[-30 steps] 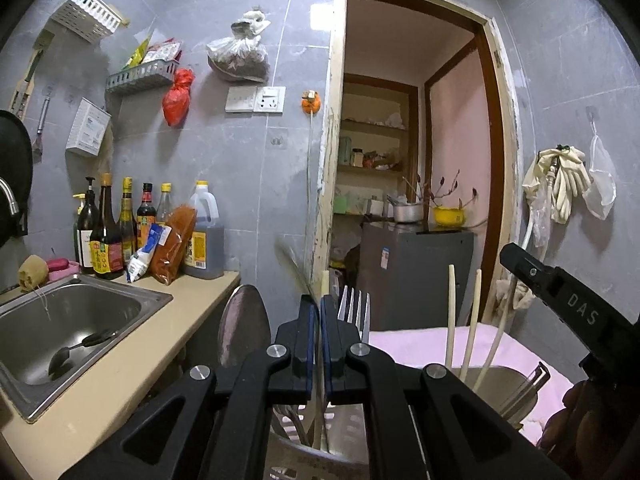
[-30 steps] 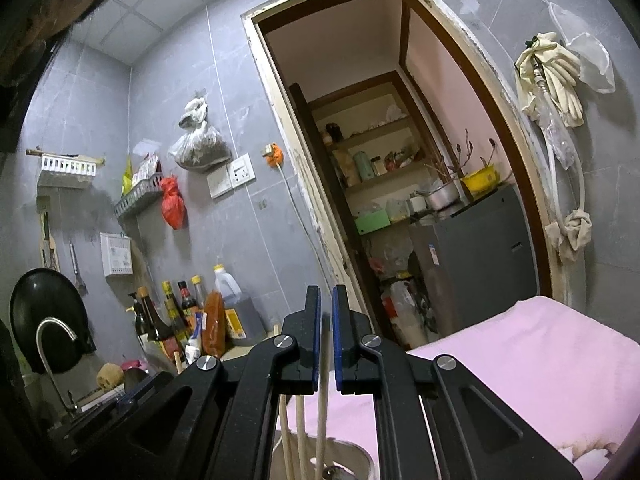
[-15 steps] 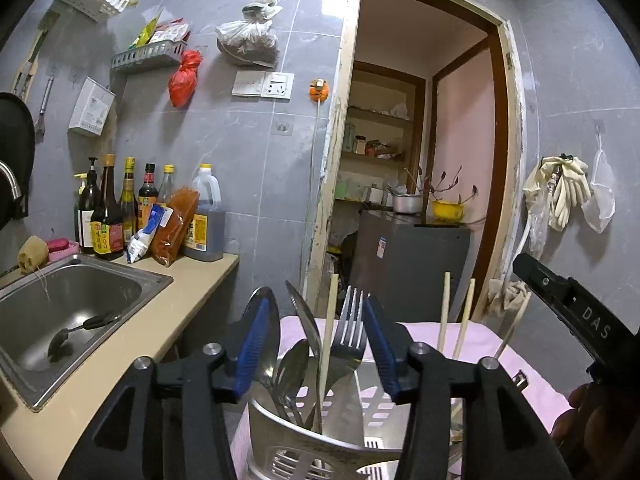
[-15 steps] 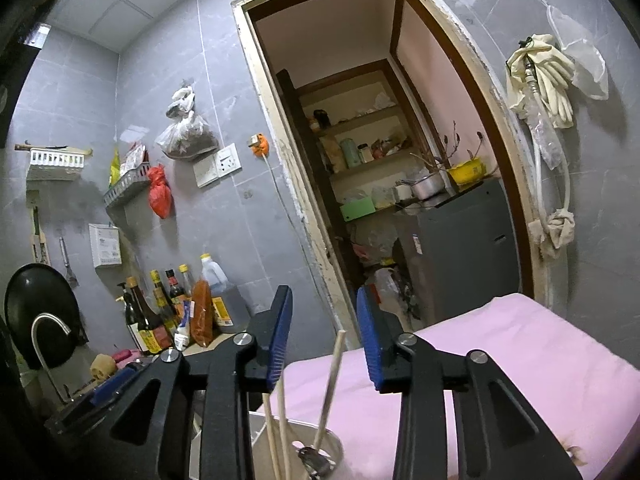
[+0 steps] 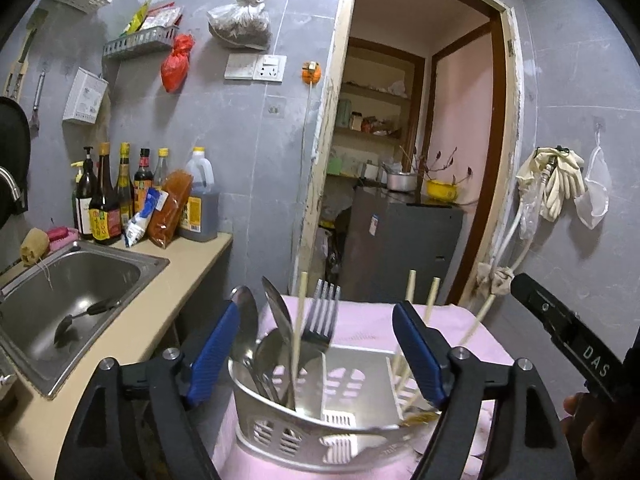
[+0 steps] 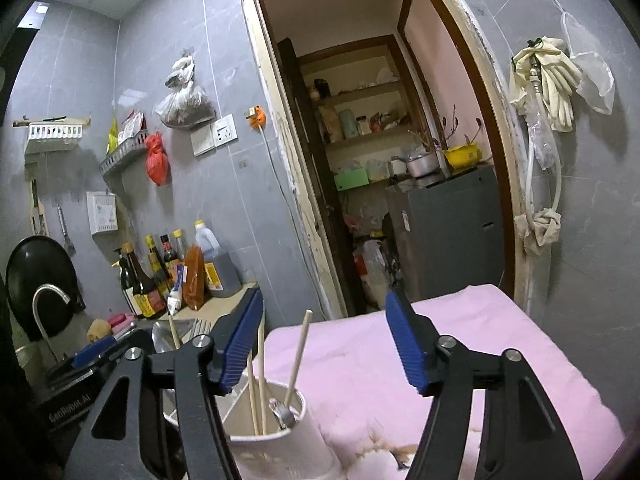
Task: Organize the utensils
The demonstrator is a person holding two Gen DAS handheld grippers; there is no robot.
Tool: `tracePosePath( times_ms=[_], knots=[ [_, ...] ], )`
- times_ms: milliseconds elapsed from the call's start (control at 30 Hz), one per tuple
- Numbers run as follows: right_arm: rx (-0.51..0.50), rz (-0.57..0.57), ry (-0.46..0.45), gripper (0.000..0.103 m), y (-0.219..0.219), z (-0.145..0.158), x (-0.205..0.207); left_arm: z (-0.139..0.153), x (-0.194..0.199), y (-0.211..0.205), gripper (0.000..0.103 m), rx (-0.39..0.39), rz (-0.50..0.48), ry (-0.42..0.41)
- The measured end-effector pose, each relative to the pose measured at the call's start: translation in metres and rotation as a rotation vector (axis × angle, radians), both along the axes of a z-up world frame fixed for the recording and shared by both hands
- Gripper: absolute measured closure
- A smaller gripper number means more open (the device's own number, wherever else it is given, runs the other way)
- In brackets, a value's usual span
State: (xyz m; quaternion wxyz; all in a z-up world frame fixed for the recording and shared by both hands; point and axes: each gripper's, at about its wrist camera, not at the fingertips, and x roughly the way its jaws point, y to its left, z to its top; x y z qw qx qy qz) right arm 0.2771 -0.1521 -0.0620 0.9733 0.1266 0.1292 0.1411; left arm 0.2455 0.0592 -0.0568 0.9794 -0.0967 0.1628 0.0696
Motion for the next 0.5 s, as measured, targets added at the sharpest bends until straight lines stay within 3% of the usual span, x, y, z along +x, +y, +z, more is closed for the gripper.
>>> tracePosePath(
  times_ms=[267,500],
  knots=[
    [-0.060,-0.043,0.072,0.010,-0.029,0.019,-0.031,0.023,-0.031,-0.015,0.007,-0.018,0.009,0.045],
    [-0.080,-0.079,0.116,0.002,-0.065,0.037,-0.068,0.042,-0.069,-0.033,0.002,-0.015,0.034,0.080]
  ],
)
